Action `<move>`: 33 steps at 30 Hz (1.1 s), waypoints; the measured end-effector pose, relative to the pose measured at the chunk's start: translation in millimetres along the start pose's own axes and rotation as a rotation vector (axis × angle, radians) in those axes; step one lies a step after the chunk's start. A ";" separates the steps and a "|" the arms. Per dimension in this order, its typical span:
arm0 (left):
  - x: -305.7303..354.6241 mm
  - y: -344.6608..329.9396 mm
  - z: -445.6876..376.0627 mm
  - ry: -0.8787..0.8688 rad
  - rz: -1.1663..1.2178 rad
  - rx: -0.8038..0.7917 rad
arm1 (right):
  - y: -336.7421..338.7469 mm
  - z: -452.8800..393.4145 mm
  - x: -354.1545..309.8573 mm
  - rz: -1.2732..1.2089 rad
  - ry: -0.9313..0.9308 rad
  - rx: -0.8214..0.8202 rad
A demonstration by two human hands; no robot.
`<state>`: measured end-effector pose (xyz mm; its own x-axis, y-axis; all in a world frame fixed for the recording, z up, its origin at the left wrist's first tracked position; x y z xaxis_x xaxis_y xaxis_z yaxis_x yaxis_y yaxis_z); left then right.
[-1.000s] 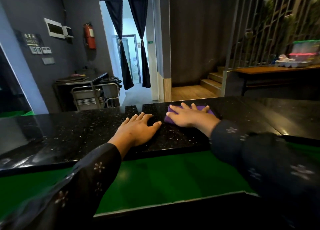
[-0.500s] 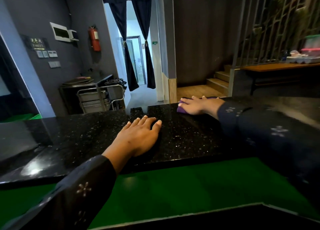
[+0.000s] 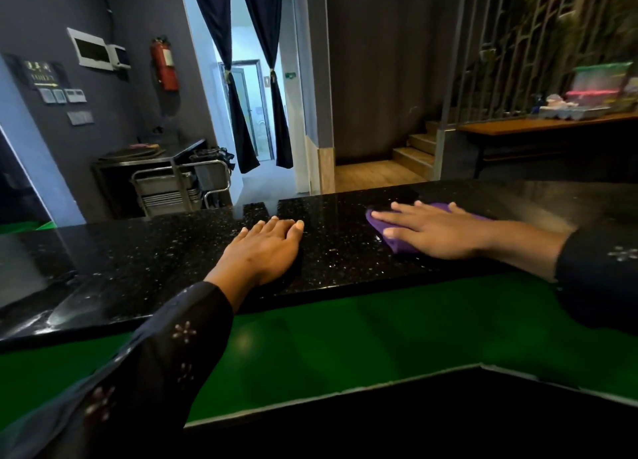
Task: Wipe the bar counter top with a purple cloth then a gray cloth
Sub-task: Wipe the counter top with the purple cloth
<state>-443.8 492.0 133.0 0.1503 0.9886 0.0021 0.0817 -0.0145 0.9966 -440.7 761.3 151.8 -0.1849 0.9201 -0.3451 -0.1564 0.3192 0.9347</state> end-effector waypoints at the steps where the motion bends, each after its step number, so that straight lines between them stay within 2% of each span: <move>1: 0.7 0.2 -0.3 -0.001 -0.004 -0.002 | -2.7 1.0 -5.5 -0.003 -0.027 0.023; 4: 1.2 0.9 -0.8 0.016 -0.014 -0.012 | -19.6 4.8 -41.1 0.006 -0.047 0.055; 8: 2.1 4.5 3.1 0.030 -0.031 -0.022 | -47.7 28.0 -94.2 0.022 0.117 0.022; 11: 2.9 7.6 10.9 0.038 0.002 -0.035 | -42.2 46.5 -80.3 0.017 0.170 -0.003; 13: 2.7 8.0 15.1 0.032 0.020 -0.028 | -28.7 52.3 -49.3 0.011 0.105 0.004; 16: 2.1 7.3 15.2 0.021 0.017 -0.013 | -10.3 49.6 -5.5 -0.025 -0.100 0.053; 21: 1.8 3.4 6.7 0.025 0.004 0.035 | -13.9 41.5 -18.1 -0.043 -0.246 0.098; 25: 0.8 5.9 6.8 0.032 0.027 0.055 | -41.1 50.8 -81.1 0.006 -0.097 0.113; 28: 1.6 14.1 19.2 0.066 0.188 0.130 | -65.7 67.3 -121.4 0.038 0.047 0.090; 30: -9.0 23.9 31.6 0.057 0.259 0.236 | -69.5 73.6 -122.0 0.063 0.105 0.091; 33: -53.7 35.8 53.9 0.042 0.180 0.247 | -54.6 72.3 -99.6 -0.004 0.053 0.059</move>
<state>-395.9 430.2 164.1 0.1433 0.9722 0.1850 0.2957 -0.2205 0.9295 -343.5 668.6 141.3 -0.2358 0.9060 -0.3514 -0.0996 0.3372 0.9362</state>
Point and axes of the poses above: each hand's wrist, its own z-axis away from the middle knuckle, its own y-axis out of the back of the hand, x = y × z, the point moved 2 cm from there along -z, towards the middle knuckle, and after that the axes turned 14 degrees about -z, right-handed, at the moved point
